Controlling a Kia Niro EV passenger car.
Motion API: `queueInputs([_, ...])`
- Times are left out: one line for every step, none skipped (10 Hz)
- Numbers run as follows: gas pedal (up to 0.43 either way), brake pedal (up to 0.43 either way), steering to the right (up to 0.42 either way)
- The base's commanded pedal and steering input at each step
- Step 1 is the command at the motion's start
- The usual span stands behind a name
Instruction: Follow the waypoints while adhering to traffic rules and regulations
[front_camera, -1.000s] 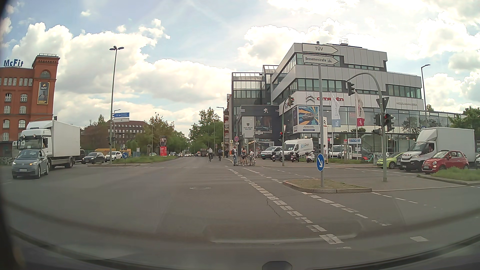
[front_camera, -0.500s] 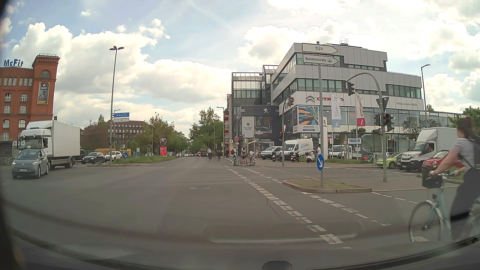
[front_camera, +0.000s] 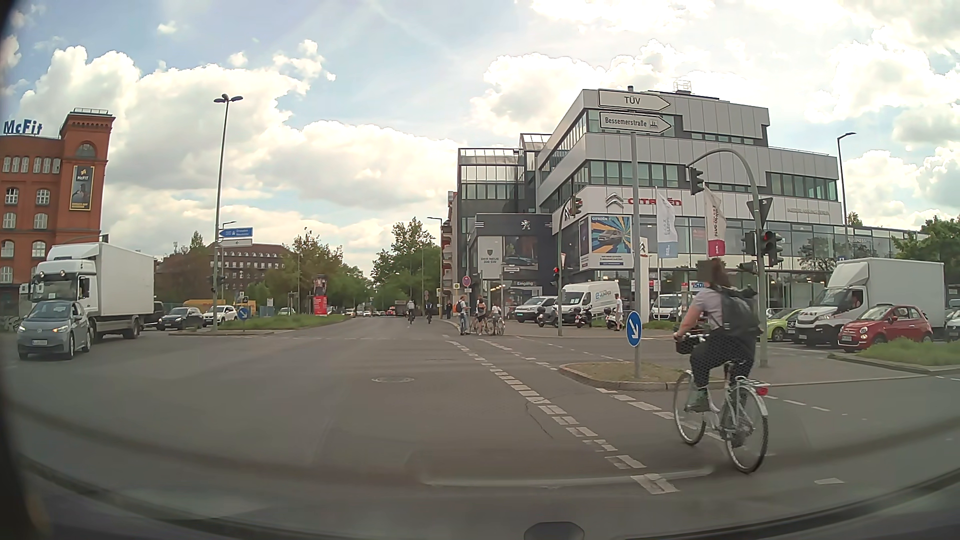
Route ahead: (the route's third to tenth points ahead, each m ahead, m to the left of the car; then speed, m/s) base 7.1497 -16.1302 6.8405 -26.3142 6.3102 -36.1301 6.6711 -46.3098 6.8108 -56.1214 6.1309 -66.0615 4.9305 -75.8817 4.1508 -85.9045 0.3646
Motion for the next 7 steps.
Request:
queueInputs([0.228, 0.018, 0.741])
queueInputs([0.268, 0.018, 0.742])
queueInputs([0.311, 0.018, 0.742])
queueInputs([0.319, 0.018, 0.746])
queueInputs([0.319, 0.018, 0.752])
queueInputs([0.319, 0.018, 0.759])
queueInputs([0.319, 0.018, 0.765])
